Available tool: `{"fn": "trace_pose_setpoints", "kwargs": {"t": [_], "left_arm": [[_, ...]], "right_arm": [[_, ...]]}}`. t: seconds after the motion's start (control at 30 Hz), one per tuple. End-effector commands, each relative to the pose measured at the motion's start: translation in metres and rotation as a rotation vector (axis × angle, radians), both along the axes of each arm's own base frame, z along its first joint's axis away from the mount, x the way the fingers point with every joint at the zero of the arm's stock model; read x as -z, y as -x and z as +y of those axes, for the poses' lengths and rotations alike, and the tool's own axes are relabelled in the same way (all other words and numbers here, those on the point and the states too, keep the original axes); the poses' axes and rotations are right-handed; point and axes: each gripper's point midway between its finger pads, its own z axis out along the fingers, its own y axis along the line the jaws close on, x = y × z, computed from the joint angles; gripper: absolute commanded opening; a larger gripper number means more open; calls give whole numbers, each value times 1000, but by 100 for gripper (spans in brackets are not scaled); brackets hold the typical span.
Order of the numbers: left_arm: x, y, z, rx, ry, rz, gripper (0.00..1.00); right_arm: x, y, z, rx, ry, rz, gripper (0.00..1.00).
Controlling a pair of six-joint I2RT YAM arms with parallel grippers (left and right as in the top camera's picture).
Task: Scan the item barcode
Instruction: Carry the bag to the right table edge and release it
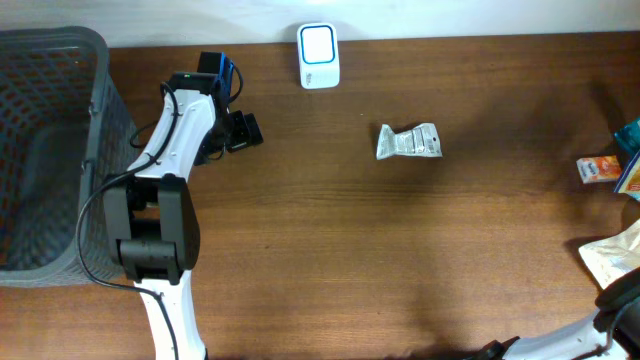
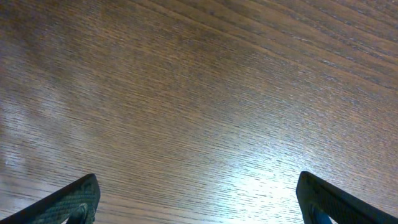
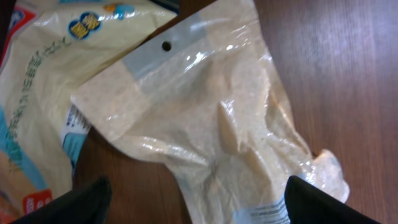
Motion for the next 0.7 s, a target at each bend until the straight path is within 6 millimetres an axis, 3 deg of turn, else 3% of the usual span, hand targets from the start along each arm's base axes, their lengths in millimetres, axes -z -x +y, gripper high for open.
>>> {"fn": "trace_pose_setpoints", "kwargs": {"t": [0.0, 0.23, 0.27, 0.33, 0.37, 0.53, 0.57, 0.67], "left_arm": [[-12, 0, 0, 4, -5, -25, 99], [-12, 0, 0, 5, -5, -25, 99], [-12, 0, 0, 4, -5, -25, 99], [-12, 0, 0, 4, -5, -25, 99], [-12, 0, 0, 4, -5, -25, 99], [-12, 0, 0, 4, -5, -25, 99], [-12, 0, 0, 5, -5, -25, 99], [-12, 0, 0, 4, -5, -25, 99]], "right_arm": [[-16, -7, 4, -51, 2, -52, 90], [-52, -1, 8, -44, 62, -88, 89], [-51, 8, 5, -26, 73, -53, 84], [-45, 31, 1, 26, 83, 41, 57], [-42, 37, 0, 50, 79, 57, 51], [-11, 76, 3, 189, 5, 97, 29], [4, 88, 4, 214, -20, 113, 21], [27, 98, 7, 232, -56, 137, 7]]}}
